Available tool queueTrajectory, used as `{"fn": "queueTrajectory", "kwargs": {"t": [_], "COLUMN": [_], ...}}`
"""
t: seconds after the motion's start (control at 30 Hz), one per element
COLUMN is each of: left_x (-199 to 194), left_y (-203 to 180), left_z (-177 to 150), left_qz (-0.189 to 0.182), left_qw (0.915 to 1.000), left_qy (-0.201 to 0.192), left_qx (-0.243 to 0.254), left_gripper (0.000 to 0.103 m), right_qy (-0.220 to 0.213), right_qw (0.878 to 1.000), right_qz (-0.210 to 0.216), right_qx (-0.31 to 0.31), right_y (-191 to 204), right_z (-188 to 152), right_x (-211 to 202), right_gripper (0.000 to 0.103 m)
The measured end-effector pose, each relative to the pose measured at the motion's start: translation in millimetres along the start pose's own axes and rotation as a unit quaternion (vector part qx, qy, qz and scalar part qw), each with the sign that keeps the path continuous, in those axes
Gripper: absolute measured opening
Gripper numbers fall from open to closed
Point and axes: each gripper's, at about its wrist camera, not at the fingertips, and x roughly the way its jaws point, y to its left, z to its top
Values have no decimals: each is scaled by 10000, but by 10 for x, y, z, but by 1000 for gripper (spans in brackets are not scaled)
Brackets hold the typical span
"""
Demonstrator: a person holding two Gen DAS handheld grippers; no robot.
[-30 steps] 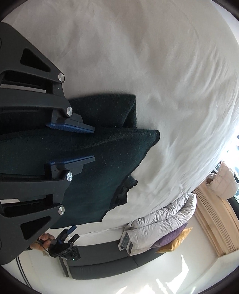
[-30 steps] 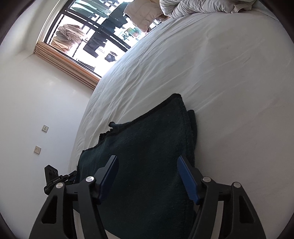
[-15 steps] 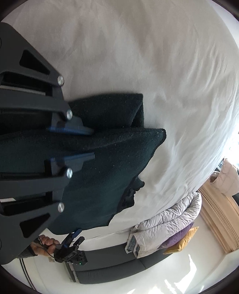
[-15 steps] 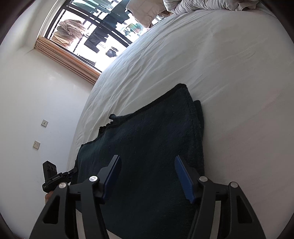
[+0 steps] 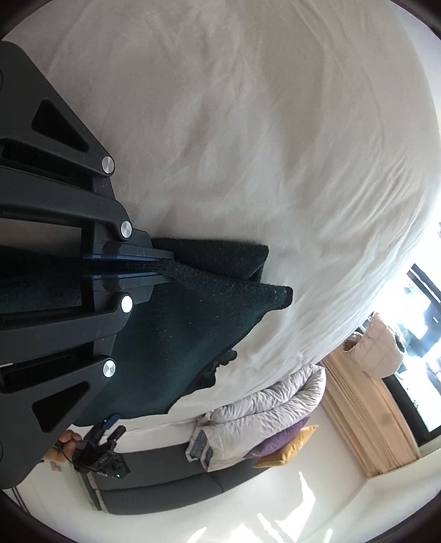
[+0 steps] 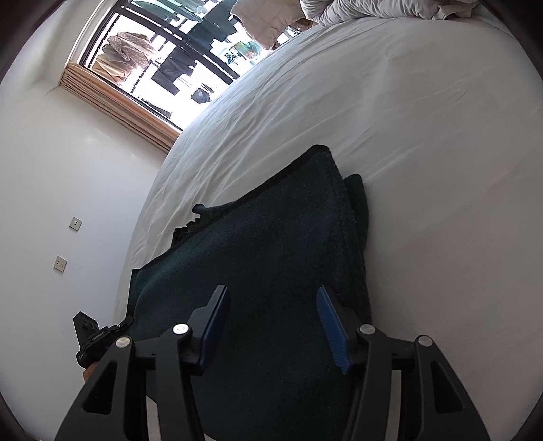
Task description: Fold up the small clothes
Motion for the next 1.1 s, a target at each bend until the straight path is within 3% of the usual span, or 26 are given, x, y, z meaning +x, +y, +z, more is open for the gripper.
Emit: {"fn": "queueTrajectory", "kwargs": {"t": [0.27,0.63,0.7,0.77,0.83,1.1], "left_x": [10,48,36,15,-26,20], "left_y": [109,45,1,0,27,106], "left_z": [-121,-130,-168,-199,-242,-234], "left_qz": [-418,-251,-135,-101,-125,-214], "left_qw": [9982,9992,9989,9987,9983,9980], "left_qy": [-318,-305,-416,-479,-561,-560], "left_qx": [-280,5,140,147,52,-183], "left_gripper": [4,5,4,4,4,5], "right_qy": [-315,-75,-83,-90,-95,-133], "right_qw": [9993,9996,9996,9991,9984,9954], "right_qz": [1,-180,-255,-421,-556,-918], "right_qx": [197,190,89,-44,-104,-238], "right_y": [-195,-192,-159,-120,-106,-124], "right_z": [104,230,235,243,253,273], "right_x": [-207,89,111,117,127,227], "right_gripper": [57,59,53,29,18,13]}}
